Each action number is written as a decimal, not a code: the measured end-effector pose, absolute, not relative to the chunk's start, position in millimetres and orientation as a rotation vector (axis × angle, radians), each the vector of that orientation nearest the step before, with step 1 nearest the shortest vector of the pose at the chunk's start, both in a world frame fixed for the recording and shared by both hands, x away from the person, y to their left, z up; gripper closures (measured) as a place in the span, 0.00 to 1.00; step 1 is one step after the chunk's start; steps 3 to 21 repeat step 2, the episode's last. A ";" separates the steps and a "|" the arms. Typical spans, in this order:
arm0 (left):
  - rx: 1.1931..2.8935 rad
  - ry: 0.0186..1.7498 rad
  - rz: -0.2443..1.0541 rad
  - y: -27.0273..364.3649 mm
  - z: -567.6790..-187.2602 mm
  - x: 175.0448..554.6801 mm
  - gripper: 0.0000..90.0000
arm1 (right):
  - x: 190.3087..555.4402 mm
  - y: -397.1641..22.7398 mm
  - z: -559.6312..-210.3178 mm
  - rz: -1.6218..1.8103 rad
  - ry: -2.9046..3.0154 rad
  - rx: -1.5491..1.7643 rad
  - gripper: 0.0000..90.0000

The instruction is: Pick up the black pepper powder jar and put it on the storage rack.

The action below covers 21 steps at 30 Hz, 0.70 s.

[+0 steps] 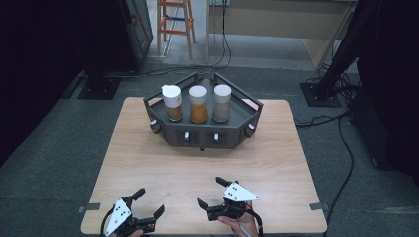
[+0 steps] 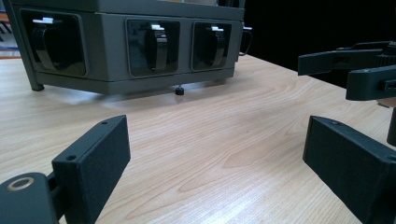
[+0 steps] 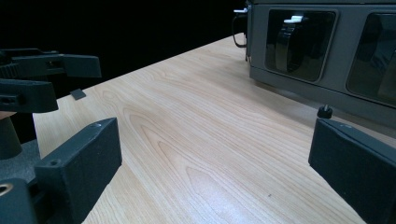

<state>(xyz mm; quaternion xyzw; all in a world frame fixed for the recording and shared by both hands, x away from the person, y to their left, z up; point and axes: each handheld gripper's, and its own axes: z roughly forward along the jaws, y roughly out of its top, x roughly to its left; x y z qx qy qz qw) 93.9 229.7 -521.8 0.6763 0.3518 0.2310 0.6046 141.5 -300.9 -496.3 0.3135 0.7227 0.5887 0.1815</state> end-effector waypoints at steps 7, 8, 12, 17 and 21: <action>1.565 0.814 0.534 229.9 -521.7 94.0 0.08 | 141.6 -301.2 -496.3 1.661 2.040 0.888 0.03; 1.565 0.814 0.534 229.9 -521.7 94.0 0.08 | 141.6 -301.2 -496.3 1.661 2.040 0.888 0.03; 1.565 0.814 0.534 229.9 -521.7 94.0 0.08 | 141.6 -301.2 -496.3 1.661 2.040 0.888 0.03; 1.565 0.814 0.534 229.9 -521.7 94.0 0.08 | 141.6 -301.2 -496.3 1.661 2.040 0.888 0.03; 1.565 0.814 0.534 229.9 -521.7 94.0 0.08 | 141.6 -301.2 -496.3 1.661 2.040 0.888 0.03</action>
